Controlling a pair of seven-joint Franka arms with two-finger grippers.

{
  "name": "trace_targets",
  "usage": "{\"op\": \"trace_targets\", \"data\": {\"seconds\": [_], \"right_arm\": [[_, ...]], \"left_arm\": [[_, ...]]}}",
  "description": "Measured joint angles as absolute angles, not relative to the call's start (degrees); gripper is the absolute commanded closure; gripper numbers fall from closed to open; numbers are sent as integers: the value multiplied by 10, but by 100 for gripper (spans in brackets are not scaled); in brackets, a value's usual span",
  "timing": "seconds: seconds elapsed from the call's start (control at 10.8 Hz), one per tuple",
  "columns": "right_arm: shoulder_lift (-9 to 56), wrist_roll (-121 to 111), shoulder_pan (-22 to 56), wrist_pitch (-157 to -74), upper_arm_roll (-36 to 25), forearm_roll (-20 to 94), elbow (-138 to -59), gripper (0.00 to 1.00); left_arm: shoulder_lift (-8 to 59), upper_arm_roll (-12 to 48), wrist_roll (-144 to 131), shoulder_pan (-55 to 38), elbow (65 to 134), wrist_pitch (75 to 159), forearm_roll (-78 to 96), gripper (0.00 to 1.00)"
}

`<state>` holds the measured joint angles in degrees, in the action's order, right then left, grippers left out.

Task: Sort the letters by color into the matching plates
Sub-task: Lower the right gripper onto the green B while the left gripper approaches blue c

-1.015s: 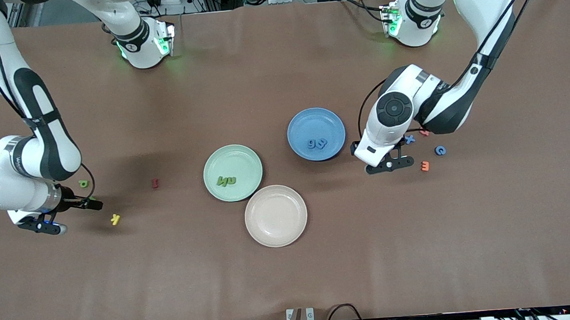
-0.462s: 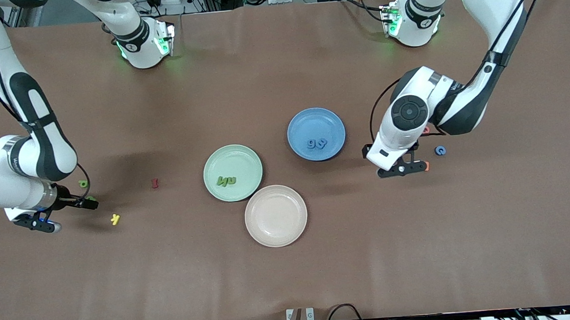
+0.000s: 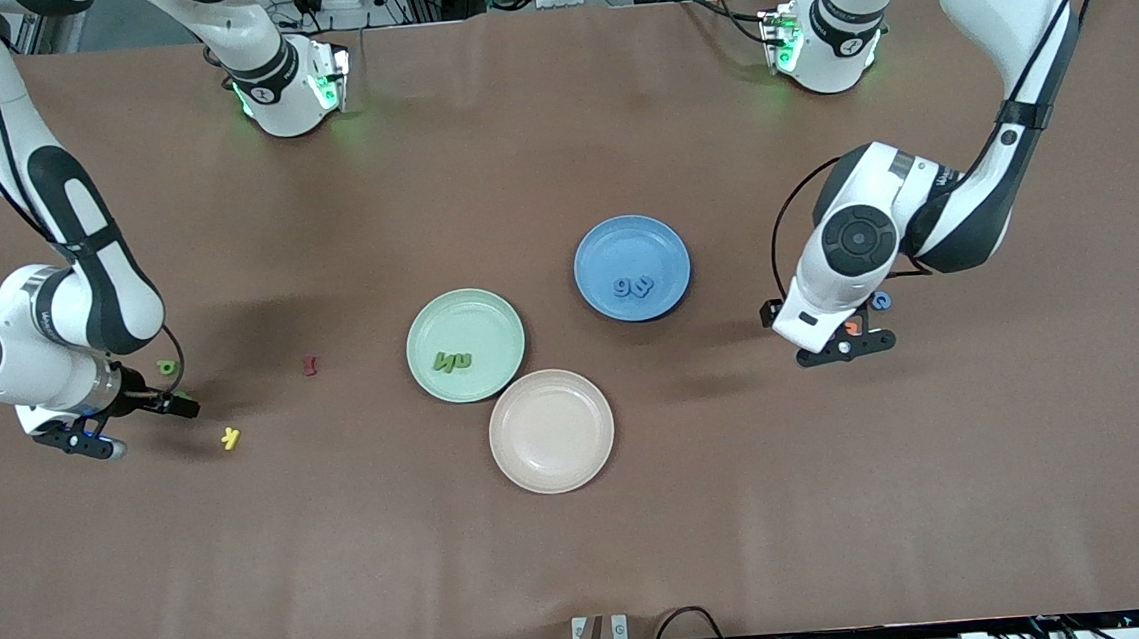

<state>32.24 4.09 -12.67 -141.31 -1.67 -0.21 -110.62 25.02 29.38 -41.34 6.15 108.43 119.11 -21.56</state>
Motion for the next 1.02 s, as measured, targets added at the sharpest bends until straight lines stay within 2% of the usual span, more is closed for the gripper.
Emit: {"op": "trace_targets", "data": {"seconds": [0.55, 1.02], "right_arm": [[322, 43, -134, -1454, -17, -2, -1142, 0], [315, 43, -137, -1464, -16, -2, -1160, 1]], "left_arm": [[248, 221, -357, 48, 1092, 1219, -184, 0], [231, 180, -323, 48, 1153, 1293, -176, 0]]}}
